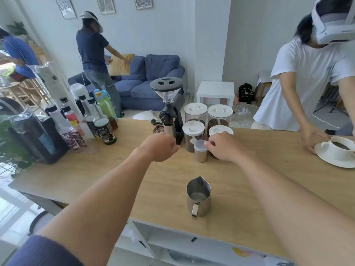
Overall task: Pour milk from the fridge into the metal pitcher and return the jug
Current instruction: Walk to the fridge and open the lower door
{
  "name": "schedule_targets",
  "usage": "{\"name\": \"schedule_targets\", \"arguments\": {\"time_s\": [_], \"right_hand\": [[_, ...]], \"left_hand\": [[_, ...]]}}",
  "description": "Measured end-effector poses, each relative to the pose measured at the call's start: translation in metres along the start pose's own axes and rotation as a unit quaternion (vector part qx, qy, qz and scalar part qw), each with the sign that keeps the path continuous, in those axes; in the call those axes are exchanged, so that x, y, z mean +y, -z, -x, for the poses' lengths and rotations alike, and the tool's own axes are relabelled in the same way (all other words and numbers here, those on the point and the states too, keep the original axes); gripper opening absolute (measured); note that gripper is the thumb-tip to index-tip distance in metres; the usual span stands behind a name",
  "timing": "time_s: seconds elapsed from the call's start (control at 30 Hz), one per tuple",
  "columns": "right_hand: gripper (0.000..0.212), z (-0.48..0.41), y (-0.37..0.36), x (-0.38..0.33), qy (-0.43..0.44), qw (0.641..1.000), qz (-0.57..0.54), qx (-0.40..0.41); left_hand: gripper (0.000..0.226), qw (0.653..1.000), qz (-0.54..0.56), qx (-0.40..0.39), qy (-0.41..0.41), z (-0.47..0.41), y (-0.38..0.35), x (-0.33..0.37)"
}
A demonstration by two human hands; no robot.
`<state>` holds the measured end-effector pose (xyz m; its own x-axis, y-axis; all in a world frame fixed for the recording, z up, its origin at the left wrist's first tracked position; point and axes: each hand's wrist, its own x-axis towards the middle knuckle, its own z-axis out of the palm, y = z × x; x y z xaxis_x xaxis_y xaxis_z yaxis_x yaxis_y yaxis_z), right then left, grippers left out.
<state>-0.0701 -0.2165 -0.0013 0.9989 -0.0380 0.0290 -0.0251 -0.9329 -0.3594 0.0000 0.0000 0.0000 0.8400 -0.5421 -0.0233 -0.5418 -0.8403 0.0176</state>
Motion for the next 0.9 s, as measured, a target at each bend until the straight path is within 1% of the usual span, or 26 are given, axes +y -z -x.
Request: {"name": "schedule_targets", "arguments": {"time_s": [0.1, 0.23, 0.43, 0.57, 0.67, 0.8, 0.9], "right_hand": [[0.043, 0.003, -0.006, -0.002, -0.012, 1.0, -0.004, 0.003], [0.043, 0.009, -0.01, -0.008, -0.017, 1.0, -0.002, -0.018], [0.043, 0.013, -0.011, -0.02, -0.059, 0.998, -0.004, -0.011], [0.032, 0.021, -0.027, -0.032, -0.081, 0.997, 0.012, -0.001], [0.025, 0.031, -0.038, -0.041, -0.105, 0.994, -0.01, 0.0], [0.028, 0.055, -0.054, -0.043, -0.155, 0.988, -0.015, 0.011], [0.032, 0.078, -0.062, -0.042, -0.188, 0.982, -0.02, 0.026]], "left_hand": [[0.035, 1.0, -0.002, 0.01, -0.005, 0.001, -0.004, -0.009], [0.03, 1.0, 0.007, -0.005, -0.007, 0.001, -0.004, -0.015], [0.034, 0.999, 0.012, 0.003, -0.045, -0.004, -0.002, -0.025], [0.033, 0.997, 0.034, -0.006, -0.069, -0.001, -0.011, -0.037], [0.032, 0.995, 0.047, -0.014, -0.084, -0.001, -0.021, -0.048], [0.032, 0.99, 0.059, -0.031, -0.126, -0.003, -0.035, -0.053], [0.039, 0.981, 0.077, -0.036, -0.174, -0.002, -0.04, -0.043]]}}
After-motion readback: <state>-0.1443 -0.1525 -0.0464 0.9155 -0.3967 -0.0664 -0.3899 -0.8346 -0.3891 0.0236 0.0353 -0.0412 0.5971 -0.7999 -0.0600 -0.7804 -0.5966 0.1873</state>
